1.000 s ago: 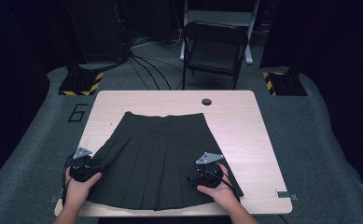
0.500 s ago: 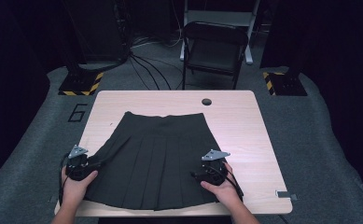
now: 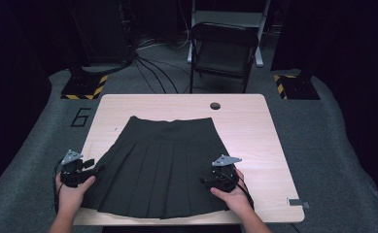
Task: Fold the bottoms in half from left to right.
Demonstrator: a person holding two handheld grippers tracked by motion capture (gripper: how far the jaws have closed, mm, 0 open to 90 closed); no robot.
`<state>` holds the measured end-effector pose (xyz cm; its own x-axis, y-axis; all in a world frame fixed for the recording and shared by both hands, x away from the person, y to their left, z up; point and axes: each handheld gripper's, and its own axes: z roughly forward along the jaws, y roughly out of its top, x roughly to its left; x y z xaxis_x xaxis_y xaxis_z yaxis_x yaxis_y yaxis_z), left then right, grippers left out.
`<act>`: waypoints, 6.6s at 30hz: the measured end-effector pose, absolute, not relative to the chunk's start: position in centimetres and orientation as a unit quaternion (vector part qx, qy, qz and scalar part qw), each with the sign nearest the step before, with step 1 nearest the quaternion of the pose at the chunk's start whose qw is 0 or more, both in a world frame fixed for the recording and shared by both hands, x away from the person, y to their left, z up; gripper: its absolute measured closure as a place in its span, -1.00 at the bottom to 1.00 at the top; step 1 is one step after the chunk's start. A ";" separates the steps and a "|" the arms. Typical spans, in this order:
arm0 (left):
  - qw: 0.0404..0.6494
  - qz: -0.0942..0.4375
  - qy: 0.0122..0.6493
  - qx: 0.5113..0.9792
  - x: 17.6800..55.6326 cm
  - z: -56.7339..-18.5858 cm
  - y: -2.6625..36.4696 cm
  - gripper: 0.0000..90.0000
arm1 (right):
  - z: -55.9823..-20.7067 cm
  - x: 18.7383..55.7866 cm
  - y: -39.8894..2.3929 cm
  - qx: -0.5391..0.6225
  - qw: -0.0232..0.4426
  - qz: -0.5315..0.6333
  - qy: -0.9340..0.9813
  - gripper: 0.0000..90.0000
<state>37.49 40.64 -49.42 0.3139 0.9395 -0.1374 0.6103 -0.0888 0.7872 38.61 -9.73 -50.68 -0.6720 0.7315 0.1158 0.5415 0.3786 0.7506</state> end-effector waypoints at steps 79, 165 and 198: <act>0.369 0.176 0.567 0.715 45.5 -51.3 37.6 0.73 | -50.7 38.6 -9.6 0.382 0.104 0.399 0.827 -0.26; 0.430 0.108 0.347 0.826 44.1 -43.4 12.9 0.91 | -50.2 38.8 -10.9 0.400 0.113 0.413 0.810 -0.26; 0.442 0.142 0.442 0.768 39.9 -44.7 26.2 0.13 | -47.6 38.9 -9.3 0.380 0.126 0.420 0.815 -0.30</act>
